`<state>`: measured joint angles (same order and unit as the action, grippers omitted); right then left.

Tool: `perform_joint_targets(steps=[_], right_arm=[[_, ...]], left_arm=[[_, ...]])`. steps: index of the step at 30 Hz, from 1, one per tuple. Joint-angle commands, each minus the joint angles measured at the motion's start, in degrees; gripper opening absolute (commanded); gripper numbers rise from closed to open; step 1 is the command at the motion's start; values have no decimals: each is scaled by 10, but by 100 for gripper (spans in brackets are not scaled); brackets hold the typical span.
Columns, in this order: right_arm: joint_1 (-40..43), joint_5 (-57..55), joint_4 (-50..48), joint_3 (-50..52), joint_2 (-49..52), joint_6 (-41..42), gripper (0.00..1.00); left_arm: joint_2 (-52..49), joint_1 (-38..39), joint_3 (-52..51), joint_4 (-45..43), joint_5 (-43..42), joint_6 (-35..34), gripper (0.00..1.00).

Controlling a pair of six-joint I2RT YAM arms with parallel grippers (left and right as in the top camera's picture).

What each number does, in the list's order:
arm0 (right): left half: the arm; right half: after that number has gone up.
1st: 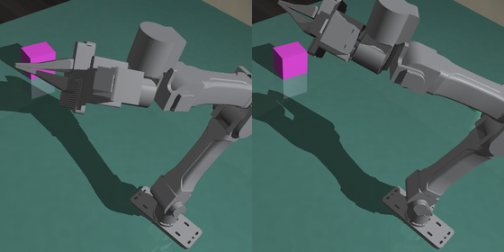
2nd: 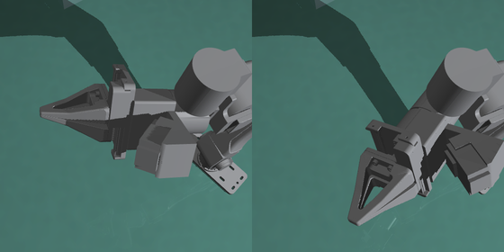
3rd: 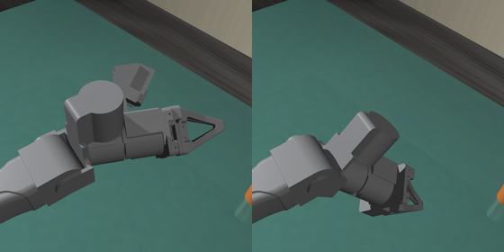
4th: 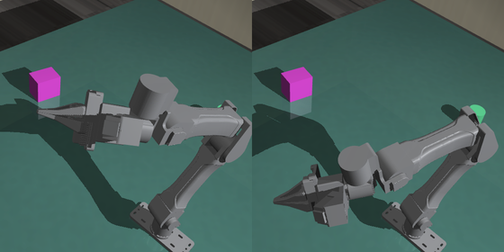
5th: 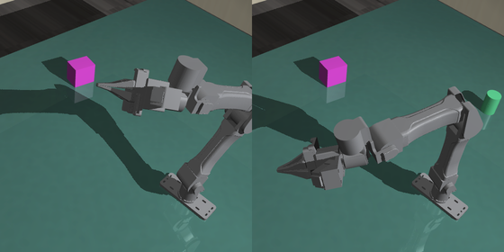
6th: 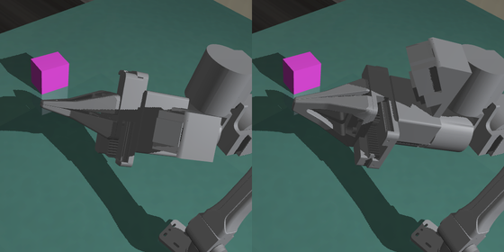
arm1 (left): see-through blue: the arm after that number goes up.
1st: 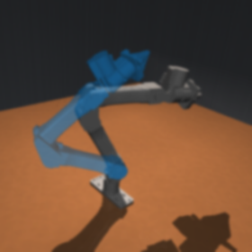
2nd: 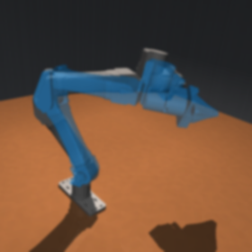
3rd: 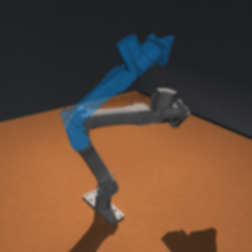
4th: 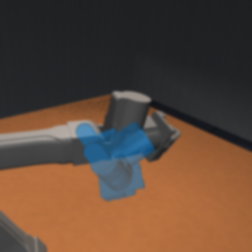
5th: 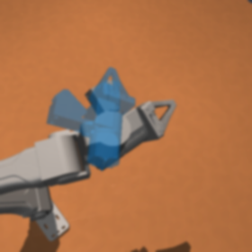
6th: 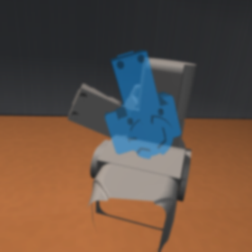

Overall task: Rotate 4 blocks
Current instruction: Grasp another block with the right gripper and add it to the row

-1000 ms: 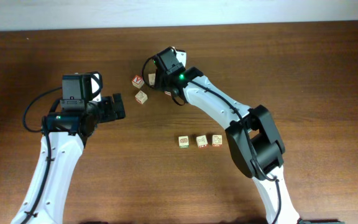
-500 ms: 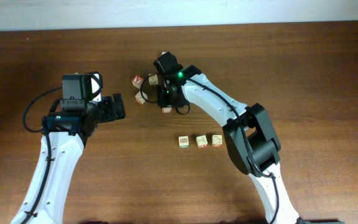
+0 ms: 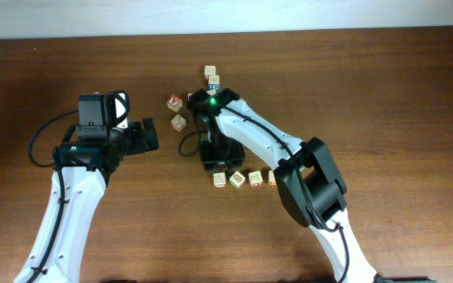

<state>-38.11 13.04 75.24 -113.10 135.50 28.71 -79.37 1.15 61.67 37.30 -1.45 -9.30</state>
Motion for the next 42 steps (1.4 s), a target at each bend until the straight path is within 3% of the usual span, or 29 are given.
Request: perform_joint_targets(steps=[1,4,7,12,16,31,37,38,42], right_arm=[[11,-86,32,-110,-37,0,48],[26,-93,72,-133,-124,-2,48],[19,-89,89,-99,-133,-8,43],[-56,-32,-180,113,-133,48,18],[-73,-56,-269,204,-133,78,6],[-44,-95,-205,237,-133,122,4],[26,-95,-178,237,-133,106,4],[26,-94,-178,235,-133,106,5],[26,-91,-137,161,-170,46,28]], left_arm=[[-1,-1,3,-1,2,-5,99],[-1,-1,3,-1,2,-5,99],[-1,-1,3,-1,2,-5,99],[-1,-1,3,-1,2,-5,99],[-1,-1,3,-1,2,-5,99],[-1,-1,3,-1,2,-5,99],[-1,-1,3,-1,2,-5,99],[-1,-1,3,-1,2,-5,99],[-1,-1,3,-1,2,-5,99]])
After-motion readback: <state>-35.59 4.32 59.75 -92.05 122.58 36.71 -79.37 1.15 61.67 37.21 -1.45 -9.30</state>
